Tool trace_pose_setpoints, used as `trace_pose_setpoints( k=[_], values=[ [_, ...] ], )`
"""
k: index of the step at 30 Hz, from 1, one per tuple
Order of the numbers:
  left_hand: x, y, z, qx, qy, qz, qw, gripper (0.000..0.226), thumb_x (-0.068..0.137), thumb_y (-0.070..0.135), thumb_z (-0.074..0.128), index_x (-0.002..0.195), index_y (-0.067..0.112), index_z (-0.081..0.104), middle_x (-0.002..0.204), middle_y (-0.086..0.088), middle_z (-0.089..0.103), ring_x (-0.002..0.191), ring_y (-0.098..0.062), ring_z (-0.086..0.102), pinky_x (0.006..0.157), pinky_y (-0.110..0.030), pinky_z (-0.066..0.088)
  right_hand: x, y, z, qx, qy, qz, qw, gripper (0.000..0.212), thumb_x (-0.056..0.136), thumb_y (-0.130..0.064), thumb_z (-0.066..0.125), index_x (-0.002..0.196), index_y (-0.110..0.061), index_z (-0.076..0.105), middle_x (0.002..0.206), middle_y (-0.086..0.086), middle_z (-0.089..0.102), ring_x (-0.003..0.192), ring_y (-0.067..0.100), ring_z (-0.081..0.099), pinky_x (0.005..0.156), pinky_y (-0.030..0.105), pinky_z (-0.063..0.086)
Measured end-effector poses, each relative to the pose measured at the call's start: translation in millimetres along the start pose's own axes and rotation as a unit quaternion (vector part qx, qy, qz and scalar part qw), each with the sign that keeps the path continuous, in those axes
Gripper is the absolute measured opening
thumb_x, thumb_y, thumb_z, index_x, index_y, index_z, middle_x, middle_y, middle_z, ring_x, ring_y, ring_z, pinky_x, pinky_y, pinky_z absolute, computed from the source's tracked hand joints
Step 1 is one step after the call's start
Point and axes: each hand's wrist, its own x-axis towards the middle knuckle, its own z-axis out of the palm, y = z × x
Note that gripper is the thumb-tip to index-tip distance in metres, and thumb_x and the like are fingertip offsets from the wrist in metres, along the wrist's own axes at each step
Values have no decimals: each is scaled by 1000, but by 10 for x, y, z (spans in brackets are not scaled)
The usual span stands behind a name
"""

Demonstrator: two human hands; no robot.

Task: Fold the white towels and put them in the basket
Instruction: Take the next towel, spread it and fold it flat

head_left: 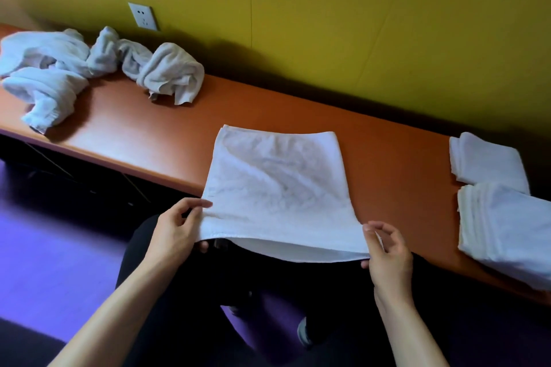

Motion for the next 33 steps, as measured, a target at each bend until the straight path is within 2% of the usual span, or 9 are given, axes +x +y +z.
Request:
trace_pose_setpoints(
  k=[3, 6, 9, 14, 17, 21, 24, 28, 33],
  values=[
    [-106, 72, 30, -150, -38, -70, 985, 27, 101, 6, 49, 94, 11, 74, 87, -16, 64, 56, -20, 58, 51, -28, 54, 5, -28, -51, 142, -29, 75, 987, 7, 90, -24, 73, 85, -22, 69, 100, 4, 70, 67, 9, 57, 48, 20, 46],
    [-120, 73, 1, -272, -97, -90, 953, 33, 90, -10, 47, 116, 0, 66, 89, -18, 61, 65, -20, 59, 62, -26, 58, 73, -62, -79, 242, -60, 100, 963, 13, 78, -20, 78, 84, -23, 67, 90, -2, 71, 69, 7, 59, 53, 15, 50],
    [-72, 32, -5, -234, -114, -53, 964, 39, 90, -15, 55, 122, 5, 63, 103, -13, 74, 68, -15, 64, 69, -23, 58, 198, -105, -63, 333, -147, 98, 926, 28, 76, -8, 74, 100, -17, 65, 97, 3, 71, 88, 15, 68, 83, 24, 59],
    [172, -1, 22, -32, -14, 41, 999, 14, 100, 23, 61, 97, 19, 74, 80, 0, 76, 56, -8, 53, 57, -14, 50, 500, -102, 52, 57, -113, -18, 992, 35, 81, 5, 75, 101, -22, 68, 99, 6, 76, 90, 17, 72, 90, 35, 58],
    [371, 7, 9, 89, 55, 106, 989, 34, 96, 48, 62, 83, 18, 70, 68, 5, 60, 57, -7, 46, 53, -18, 38, 745, -132, 109, -53, -59, -91, 993, 11, 85, -29, 75, 94, -26, 72, 91, -2, 75, 84, 15, 69, 85, 40, 57],
    [661, 166, 85, 127, 107, 147, 975, 38, 98, 48, 58, 66, 29, 60, 77, 15, 58, 68, 2, 54, 62, -5, 37, 1146, -249, 277, -105, -26, -153, 982, 39, 77, -66, 61, 92, -31, 69, 89, -9, 71, 77, -1, 61, 74, 22, 48],
    [937, 246, 242, 92, 93, 137, 982, 49, 100, 54, 51, 64, 21, 46, 54, 13, 40, 51, -4, 33, 47, -21, 26, 1425, -320, 557, -91, -48, -143, 984, 36, 82, -60, 58, 86, -25, 65, 75, -8, 67, 69, 4, 57, 66, 31, 46],
    [1350, 314, 435, 95, 130, 123, 979, 52, 99, 57, 49, 69, 15, 52, 58, 3, 48, 55, -15, 38, 53, -35, 32, 1726, -349, 912, -120, -11, -168, 979, 40, 89, -49, 50, 81, -10, 58, 70, 5, 59, 66, 17, 48, 61, 41, 41],
    [1884, 322, 587, 169, 182, 120, 961, 57, 101, 56, 44, 73, 6, 53, 67, -13, 58, 67, -32, 52, 63, -47, 42, 2088, -424, 1291, -169, -1, -192, 967, 37, 101, -31, 49, 68, -16, 40, 60, -6, 38, 56, 14, 32, 56, 36, 24]
  ],
)
